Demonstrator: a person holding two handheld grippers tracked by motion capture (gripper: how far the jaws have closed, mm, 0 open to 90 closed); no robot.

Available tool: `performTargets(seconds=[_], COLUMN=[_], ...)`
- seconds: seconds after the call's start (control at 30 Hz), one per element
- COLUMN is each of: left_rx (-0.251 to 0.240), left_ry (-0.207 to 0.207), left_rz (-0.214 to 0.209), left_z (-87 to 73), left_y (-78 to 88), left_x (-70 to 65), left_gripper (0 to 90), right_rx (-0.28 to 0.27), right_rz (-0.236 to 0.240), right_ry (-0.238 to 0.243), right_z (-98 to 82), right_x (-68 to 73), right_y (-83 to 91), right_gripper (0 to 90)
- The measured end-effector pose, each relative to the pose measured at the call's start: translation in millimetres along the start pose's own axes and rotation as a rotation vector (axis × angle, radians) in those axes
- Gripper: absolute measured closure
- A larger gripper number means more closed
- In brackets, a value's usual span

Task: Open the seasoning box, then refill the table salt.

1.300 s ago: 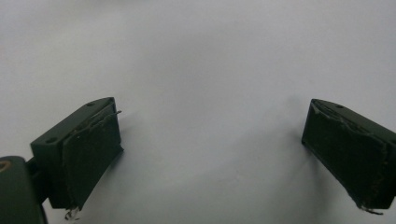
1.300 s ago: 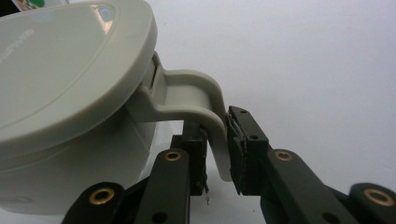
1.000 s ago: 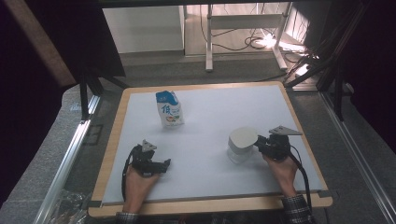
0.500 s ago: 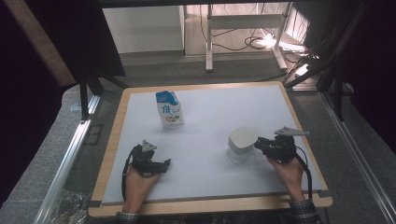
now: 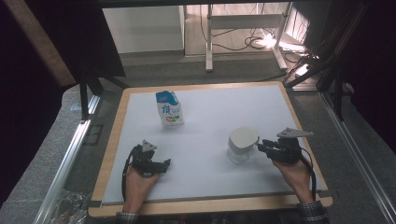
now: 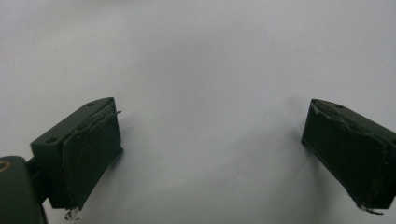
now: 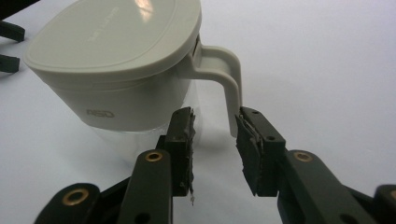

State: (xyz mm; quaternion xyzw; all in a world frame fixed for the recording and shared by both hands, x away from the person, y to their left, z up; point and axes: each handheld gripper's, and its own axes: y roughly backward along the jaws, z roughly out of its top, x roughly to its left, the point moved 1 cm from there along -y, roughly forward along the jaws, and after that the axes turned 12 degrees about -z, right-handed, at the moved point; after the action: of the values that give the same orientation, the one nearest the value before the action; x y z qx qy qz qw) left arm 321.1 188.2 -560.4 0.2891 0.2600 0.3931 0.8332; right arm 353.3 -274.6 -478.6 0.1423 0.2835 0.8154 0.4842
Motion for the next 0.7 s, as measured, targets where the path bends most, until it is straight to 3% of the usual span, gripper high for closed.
performTargets(seconds=[0.37,0.7], left_rx=[0.000,0.001], left_ry=[0.000,0.000], left_rz=[0.000,0.000], left_z=[0.0,0.0], left_y=[0.0,0.0], left_x=[-0.1,0.0], left_gripper=[4.2,4.2], right_rx=[-0.001,0.002], right_rz=[0.007,0.013], right_ry=[-0.001,0.005], right_z=[11.4,25.6], right_x=[-9.3,-12.0], right_y=[13.2,17.0], right_gripper=[75.5,78.7])
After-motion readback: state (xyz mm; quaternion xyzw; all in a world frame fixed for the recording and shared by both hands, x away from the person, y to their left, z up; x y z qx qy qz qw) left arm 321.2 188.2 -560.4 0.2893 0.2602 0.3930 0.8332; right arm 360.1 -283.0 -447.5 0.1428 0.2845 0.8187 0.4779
